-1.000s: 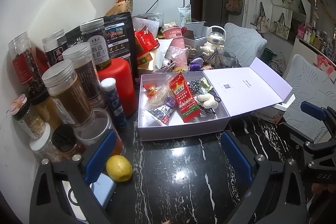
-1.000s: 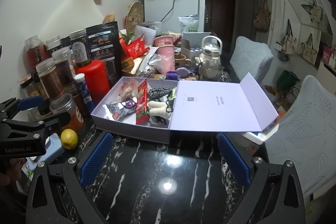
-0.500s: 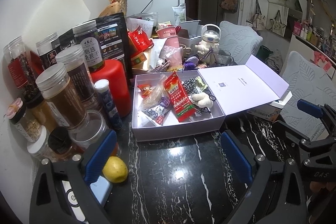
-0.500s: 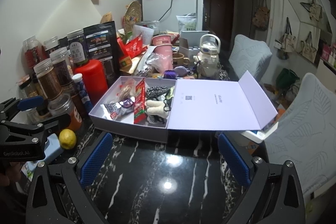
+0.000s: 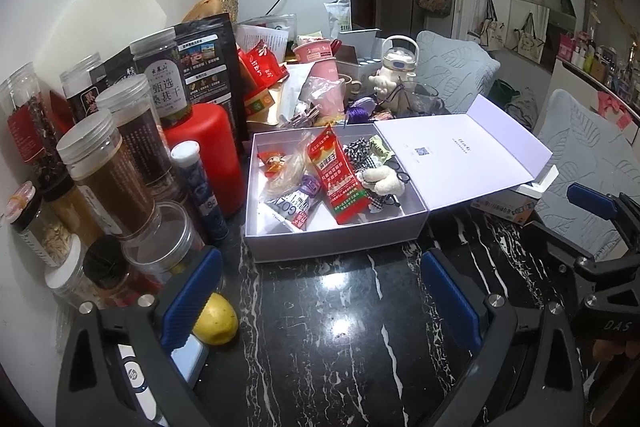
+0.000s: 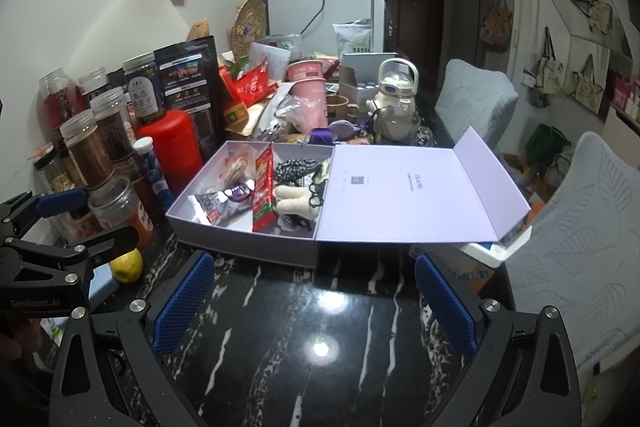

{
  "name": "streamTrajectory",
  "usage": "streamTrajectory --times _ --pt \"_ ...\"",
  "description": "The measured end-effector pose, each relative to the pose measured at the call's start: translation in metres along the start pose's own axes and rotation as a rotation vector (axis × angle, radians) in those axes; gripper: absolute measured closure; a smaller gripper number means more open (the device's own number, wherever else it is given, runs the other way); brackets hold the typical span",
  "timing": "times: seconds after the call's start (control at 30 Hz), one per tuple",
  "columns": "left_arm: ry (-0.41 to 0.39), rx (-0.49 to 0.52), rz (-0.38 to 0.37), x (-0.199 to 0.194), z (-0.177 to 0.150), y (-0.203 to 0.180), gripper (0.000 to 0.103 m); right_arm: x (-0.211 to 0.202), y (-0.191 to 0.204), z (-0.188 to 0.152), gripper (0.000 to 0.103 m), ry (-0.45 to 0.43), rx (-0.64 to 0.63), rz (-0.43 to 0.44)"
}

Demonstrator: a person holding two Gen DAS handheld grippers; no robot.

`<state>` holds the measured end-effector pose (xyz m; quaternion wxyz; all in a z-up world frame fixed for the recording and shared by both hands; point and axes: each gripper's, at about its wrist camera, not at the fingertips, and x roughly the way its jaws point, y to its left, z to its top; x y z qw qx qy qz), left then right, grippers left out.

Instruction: Organize soft objects

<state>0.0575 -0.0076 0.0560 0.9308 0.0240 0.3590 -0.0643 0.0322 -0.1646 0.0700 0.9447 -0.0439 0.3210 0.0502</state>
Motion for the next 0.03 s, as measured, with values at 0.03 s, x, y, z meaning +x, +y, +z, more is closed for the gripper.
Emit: streamTrajectory --times 0.03 --pt "0.004 -0.001 -0.004 0.0015 -0.0004 0.0005 0.002 0.0007 -0.0002 -0.0003 0.001 0.003 0.001 0.000"
